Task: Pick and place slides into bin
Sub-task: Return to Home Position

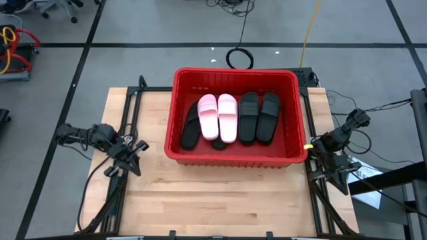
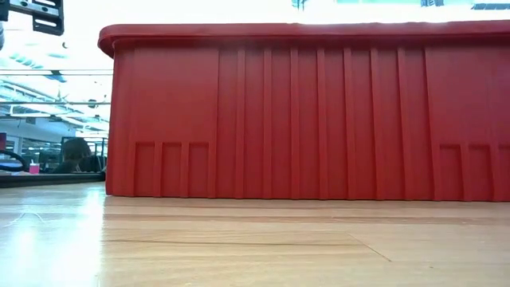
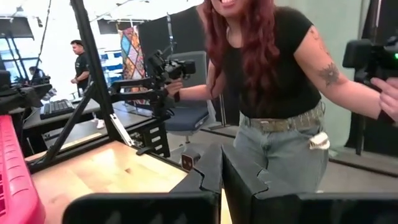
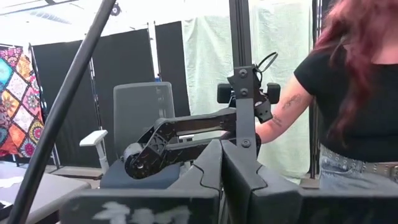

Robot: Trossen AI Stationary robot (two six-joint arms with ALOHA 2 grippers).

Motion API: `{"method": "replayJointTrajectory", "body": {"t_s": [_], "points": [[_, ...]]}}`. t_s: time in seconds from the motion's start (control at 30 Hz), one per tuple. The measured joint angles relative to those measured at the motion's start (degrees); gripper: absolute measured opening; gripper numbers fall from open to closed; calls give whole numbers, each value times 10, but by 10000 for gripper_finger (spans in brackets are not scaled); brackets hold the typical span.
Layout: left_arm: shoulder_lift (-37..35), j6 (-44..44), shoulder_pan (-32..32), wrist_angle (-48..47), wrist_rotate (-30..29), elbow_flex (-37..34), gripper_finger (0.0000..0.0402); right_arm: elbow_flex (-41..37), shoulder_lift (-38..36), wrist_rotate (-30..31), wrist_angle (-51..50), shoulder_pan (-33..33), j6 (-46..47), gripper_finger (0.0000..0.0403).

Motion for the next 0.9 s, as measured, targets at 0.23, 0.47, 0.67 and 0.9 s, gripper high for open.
{"method": "replayJointTrajectory", "body": {"t_s": [0.23, 0.47, 0.67, 0.9], "points": [[0, 19, -27, -20, 0, 0, 7, 0, 0, 0, 1, 0, -1, 0], [0, 38, -55, 22, -1, -47, 14, -1, 0, 0, 2, 0, -2, 0], [2, 14, -66, 97, -3, -95, 3, -1, 0, -1, 3, 0, -3, 0], [4, 8, -74, 96, -2, -95, 20, -1, 0, -1, 2, 0, -2, 0]]}}
